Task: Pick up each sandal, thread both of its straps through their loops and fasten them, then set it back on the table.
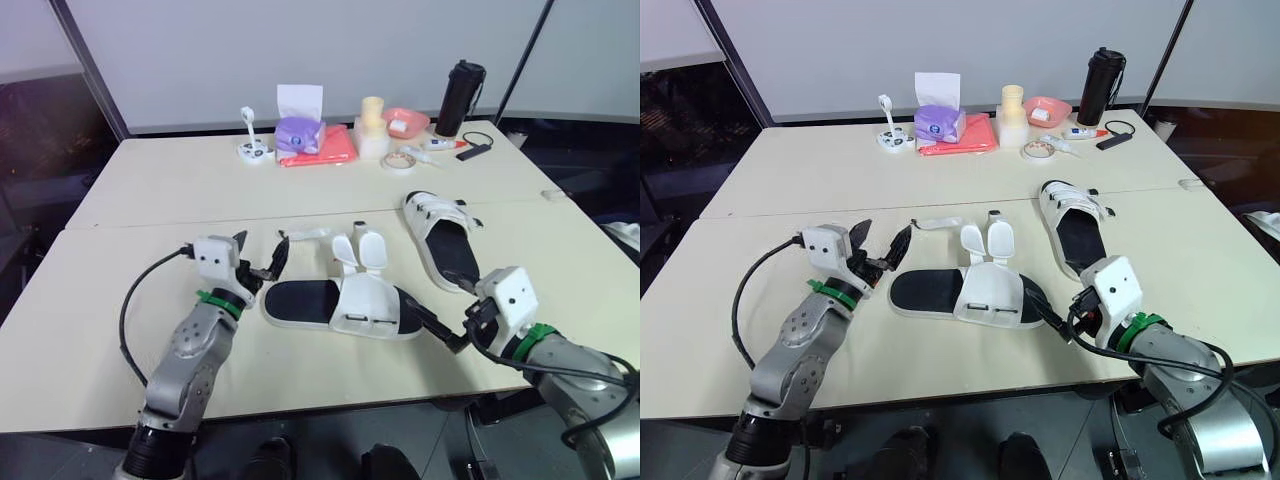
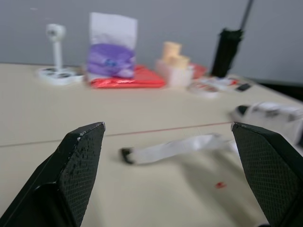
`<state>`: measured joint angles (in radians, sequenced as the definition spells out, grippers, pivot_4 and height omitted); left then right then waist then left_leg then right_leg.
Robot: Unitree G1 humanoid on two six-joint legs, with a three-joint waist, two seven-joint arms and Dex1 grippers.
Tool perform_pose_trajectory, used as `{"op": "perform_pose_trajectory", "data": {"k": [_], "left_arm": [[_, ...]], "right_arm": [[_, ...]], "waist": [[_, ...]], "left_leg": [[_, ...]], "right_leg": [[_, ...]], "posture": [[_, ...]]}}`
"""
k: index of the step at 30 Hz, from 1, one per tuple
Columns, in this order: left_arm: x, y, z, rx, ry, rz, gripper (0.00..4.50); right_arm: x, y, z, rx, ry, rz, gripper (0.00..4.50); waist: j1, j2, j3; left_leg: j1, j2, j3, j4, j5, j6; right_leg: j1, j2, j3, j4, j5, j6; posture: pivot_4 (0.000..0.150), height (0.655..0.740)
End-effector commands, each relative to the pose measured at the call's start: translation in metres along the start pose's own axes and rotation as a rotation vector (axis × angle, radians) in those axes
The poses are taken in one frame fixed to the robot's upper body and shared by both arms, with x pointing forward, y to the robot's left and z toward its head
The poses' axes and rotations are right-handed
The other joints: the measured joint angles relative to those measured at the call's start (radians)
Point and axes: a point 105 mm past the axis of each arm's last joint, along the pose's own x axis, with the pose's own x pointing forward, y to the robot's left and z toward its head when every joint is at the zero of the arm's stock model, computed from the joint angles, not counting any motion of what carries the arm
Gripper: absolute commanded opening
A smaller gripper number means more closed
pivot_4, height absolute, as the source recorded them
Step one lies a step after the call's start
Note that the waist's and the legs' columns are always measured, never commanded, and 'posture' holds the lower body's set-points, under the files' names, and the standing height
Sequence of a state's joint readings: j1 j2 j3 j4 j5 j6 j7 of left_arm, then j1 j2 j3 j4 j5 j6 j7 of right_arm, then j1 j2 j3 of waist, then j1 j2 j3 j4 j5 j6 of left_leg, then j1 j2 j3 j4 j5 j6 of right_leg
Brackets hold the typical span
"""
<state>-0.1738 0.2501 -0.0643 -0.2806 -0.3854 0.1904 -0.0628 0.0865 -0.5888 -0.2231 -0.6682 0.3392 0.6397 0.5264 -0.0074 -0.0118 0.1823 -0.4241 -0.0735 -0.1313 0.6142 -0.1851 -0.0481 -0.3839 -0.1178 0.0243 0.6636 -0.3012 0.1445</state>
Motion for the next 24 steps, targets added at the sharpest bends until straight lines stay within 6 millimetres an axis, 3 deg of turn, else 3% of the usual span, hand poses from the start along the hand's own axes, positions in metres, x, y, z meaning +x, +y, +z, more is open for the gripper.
{"op": "perform_pose_trajectory", "data": {"k": [1,8,24], "left_arm": [[-0.001,0.002,0.016,0.063,-0.074,0.026,4.50],[-0.002,-0.003,0.012,0.106,-0.071,0.002,4.50],[-0.001,-0.009,0.014,0.145,-0.060,-0.065,4.50]], "right_arm": [[-0.003,-0.002,0.002,-0.020,-0.019,0.001,3.65],[0.000,-0.009,-0.002,-0.022,-0.008,0.036,0.13],[0.025,0.008,-0.038,-0.005,0.055,0.183,0.06]], "waist": [[0.005,0.000,0.000],[0.020,0.000,0.000],[0.019,0.000,0.000]], "left_leg": [[0.000,0.000,0.000,0.000,0.000,0.000],[0.000,0.000,0.000,0.000,0.000,0.000],[-0.001,0.000,0.000,0.000,0.000,0.000]], "right_leg": [[0.000,0.000,0.000,0.000,0.000,0.000],[0.001,0.000,0.000,-0.002,0.000,0.000],[0.001,0.000,0.000,-0.004,0.000,0.000]], "posture": [[0.150,0.7400],[0.150,0.7400],[0.150,0.7400]]}}
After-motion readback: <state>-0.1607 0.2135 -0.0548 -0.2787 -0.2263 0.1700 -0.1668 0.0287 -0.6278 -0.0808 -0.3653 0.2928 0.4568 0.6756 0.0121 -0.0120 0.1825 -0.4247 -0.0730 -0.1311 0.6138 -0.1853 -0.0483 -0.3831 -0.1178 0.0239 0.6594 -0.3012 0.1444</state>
